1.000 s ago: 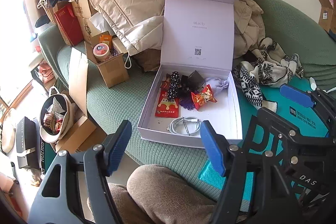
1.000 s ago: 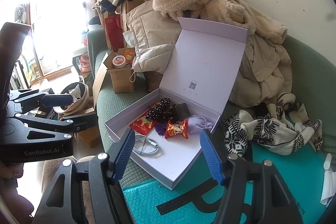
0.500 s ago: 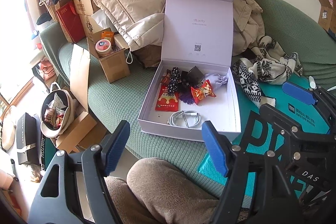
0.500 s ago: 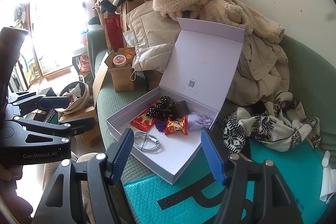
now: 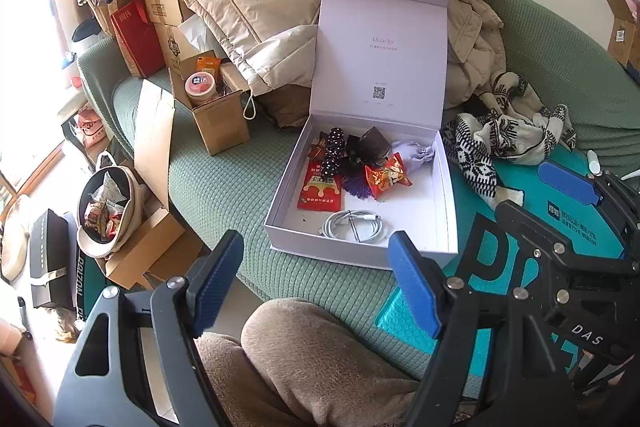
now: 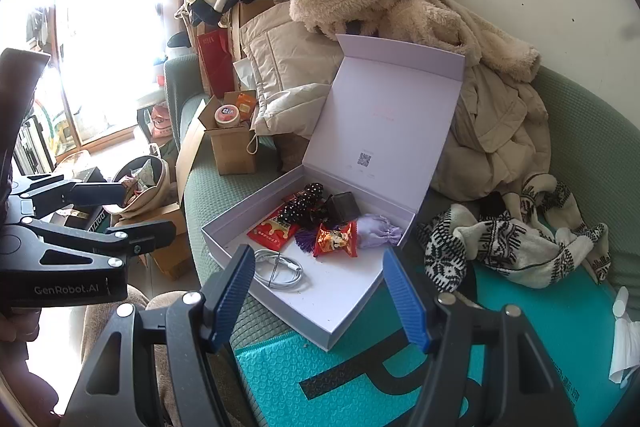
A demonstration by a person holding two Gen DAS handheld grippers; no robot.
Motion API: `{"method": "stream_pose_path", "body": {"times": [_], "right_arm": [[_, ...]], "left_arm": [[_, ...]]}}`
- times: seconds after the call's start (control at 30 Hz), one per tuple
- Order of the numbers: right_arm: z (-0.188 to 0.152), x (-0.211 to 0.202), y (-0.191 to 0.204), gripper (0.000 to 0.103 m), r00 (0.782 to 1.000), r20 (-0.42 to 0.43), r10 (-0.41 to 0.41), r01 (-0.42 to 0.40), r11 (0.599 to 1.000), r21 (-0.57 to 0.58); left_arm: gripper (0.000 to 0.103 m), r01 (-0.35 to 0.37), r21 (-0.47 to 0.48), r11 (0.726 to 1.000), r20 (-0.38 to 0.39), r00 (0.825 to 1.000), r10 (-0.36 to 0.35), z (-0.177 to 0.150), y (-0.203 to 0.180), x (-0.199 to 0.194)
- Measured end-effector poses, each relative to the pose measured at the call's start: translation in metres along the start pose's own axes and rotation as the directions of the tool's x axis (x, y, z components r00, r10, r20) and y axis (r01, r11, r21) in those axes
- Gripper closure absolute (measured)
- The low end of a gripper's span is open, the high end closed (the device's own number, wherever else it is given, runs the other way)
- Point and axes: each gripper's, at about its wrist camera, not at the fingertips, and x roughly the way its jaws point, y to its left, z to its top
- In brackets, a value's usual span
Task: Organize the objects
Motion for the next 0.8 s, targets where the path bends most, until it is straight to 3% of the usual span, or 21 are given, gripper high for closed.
{"method": "stream_pose_path", "body": {"times": [0.8], "right_arm": [[0.0003, 0.0021, -0.0018, 0.036, 1.0, -0.009, -0.008, 0.008, 1.0, 0.003]], "left_arm": [[0.027, -0.001, 0.0, 1.0, -0.018, 1.0, 0.001, 0.0035, -0.0006, 0.0032]]}}
